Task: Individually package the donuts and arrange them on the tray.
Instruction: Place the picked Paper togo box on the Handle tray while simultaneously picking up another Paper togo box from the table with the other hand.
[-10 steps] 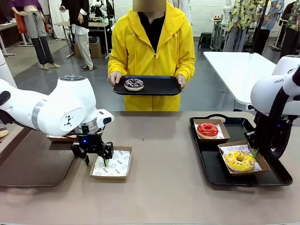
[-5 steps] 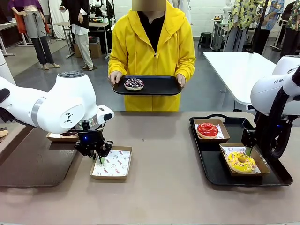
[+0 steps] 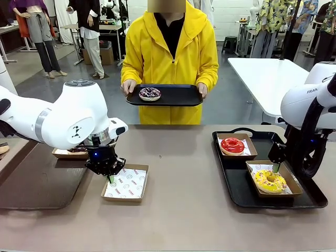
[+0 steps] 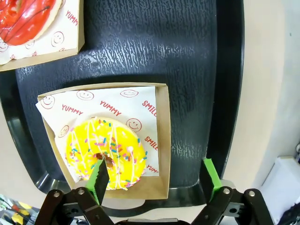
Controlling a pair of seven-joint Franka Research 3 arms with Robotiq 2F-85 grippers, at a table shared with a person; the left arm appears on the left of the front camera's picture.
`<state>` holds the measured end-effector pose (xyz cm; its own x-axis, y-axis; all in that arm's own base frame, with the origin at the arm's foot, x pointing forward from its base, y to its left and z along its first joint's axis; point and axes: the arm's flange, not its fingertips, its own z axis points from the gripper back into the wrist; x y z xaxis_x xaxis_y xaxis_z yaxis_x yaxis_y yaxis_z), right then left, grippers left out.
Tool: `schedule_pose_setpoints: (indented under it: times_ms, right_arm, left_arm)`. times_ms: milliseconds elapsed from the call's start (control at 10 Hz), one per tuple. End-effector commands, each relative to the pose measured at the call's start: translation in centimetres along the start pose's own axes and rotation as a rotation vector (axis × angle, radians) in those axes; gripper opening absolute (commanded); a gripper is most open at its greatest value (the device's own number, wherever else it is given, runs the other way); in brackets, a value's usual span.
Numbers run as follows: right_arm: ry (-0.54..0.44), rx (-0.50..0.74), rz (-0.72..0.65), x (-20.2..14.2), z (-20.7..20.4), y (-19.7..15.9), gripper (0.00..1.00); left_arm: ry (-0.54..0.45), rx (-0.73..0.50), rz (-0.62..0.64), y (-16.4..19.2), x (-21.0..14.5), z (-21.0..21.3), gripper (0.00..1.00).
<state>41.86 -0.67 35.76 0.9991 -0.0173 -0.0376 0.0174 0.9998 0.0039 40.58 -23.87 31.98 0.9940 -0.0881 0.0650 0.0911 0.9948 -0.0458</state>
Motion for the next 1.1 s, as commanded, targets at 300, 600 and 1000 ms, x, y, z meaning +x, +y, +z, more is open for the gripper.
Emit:
schedule_pose_setpoints:
  times_ms: [300,600,1000]
  right_arm:
    - [-0.125,0.198,-0.037,-3.0,4.8,-2.2,1.0]
    - [-0.217,0.565,-0.026,-7.2,9.5,-8.7,1.0]
    - [-0.334,0.916,-0.085,-10.1,10.6,-19.8,1.0]
  left_arm:
    - [0.063,-0.032,0.008,0.6,-0.3,3.4,0.0]
    - [0.026,-0.031,0.019,1.1,2.8,8.2,0.0]
    - [-0.046,-0.07,-0.017,-0.7,9.6,14.5,0.0]
